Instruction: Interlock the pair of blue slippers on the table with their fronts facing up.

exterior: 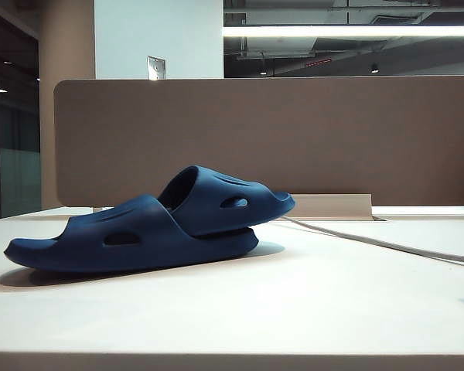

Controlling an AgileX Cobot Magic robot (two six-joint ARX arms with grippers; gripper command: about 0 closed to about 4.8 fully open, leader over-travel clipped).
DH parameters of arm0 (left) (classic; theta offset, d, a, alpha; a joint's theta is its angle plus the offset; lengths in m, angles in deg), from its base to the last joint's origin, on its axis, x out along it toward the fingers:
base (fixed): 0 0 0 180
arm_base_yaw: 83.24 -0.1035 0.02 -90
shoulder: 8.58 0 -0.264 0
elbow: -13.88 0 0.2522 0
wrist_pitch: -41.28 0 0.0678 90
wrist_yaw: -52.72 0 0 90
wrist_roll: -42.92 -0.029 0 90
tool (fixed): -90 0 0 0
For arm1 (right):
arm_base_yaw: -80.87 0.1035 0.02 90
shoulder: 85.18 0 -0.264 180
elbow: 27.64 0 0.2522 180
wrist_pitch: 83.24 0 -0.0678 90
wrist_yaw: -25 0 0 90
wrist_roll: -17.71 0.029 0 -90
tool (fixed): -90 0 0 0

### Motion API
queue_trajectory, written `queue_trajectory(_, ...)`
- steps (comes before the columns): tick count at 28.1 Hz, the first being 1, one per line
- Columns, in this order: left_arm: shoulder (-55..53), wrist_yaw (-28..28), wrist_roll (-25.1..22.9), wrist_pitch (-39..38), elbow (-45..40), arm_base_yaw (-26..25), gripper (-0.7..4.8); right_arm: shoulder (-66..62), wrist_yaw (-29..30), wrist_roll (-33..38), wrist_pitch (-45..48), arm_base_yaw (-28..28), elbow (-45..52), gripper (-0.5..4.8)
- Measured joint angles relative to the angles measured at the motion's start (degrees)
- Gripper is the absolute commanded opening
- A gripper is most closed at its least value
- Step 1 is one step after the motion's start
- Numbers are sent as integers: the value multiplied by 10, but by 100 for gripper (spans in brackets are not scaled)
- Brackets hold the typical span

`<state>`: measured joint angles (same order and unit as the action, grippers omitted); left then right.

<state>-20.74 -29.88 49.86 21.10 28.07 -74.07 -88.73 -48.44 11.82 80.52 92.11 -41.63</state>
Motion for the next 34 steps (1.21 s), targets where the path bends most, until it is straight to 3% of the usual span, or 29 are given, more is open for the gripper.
queue_trajectory(9,0,0,0,0,0,0,-5,9,0,0,0,-62,0,-1)
queue_trajectory(34,0,0,0,0,0,0,-5,34,0,0,4,-67,0,-1)
